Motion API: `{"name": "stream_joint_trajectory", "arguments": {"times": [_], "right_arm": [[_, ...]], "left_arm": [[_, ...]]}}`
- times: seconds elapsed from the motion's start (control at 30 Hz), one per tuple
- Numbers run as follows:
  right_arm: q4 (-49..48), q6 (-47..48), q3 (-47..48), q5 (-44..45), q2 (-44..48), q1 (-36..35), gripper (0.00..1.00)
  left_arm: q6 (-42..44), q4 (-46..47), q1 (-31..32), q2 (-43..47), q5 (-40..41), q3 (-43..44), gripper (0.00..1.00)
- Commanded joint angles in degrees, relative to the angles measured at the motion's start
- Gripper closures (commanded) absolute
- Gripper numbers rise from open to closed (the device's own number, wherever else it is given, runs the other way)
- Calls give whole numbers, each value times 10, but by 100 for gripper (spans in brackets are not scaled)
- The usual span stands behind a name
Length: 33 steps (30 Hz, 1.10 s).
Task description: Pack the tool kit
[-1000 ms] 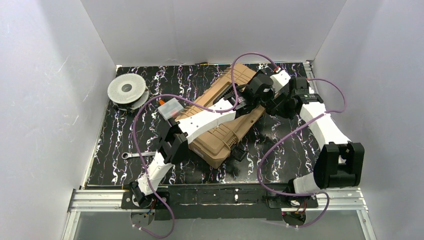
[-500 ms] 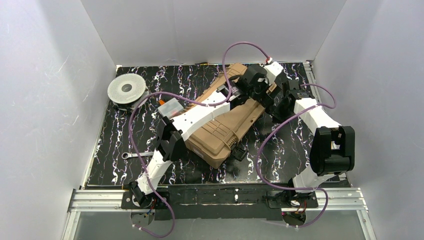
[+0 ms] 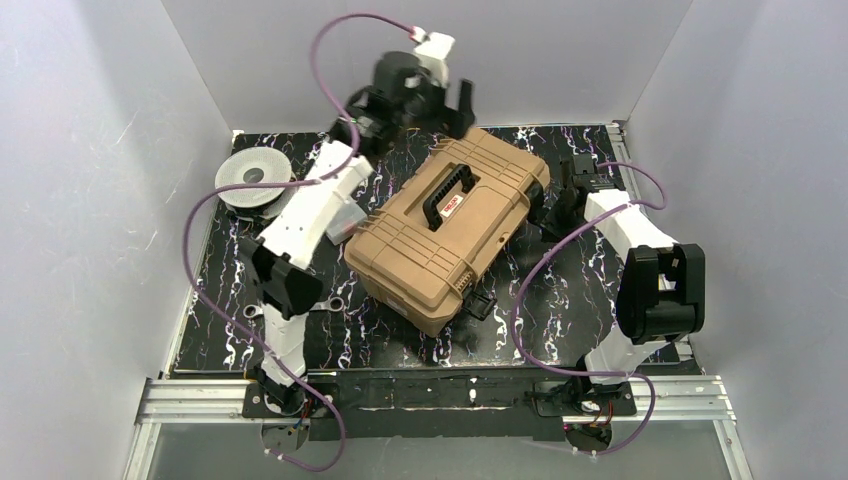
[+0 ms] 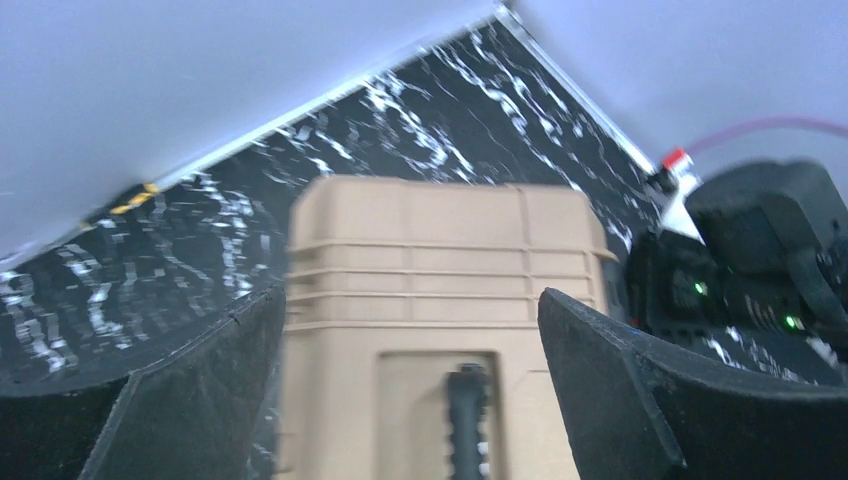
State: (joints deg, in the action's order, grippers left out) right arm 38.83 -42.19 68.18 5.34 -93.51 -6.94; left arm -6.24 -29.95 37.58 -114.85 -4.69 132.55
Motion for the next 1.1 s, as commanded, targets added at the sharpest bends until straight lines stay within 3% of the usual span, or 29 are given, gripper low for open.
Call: {"name": "stream_joint_trajectory", "arguments": {"times": [0.0, 0.3, 0.53, 0.87, 1.07], "right_arm": [[-53, 1, 36, -45, -8, -16, 99], [-72, 22, 40, -81, -20, -16, 99], [-95, 42, 31, -111, -25, -16, 99], [-109, 49, 40, -134, -40, -16, 99], [-189, 53, 42, -177, -84, -23, 99]], "left_arm": [[-40, -20, -62, 26, -57, -29, 2], [-105, -22, -125, -33, -149, -80, 2], [-177, 16, -129, -93, -233, -77, 2], [-201, 45, -131, -122, -292, -101, 4], [-225, 91, -130, -123, -324, -145, 7]]}}
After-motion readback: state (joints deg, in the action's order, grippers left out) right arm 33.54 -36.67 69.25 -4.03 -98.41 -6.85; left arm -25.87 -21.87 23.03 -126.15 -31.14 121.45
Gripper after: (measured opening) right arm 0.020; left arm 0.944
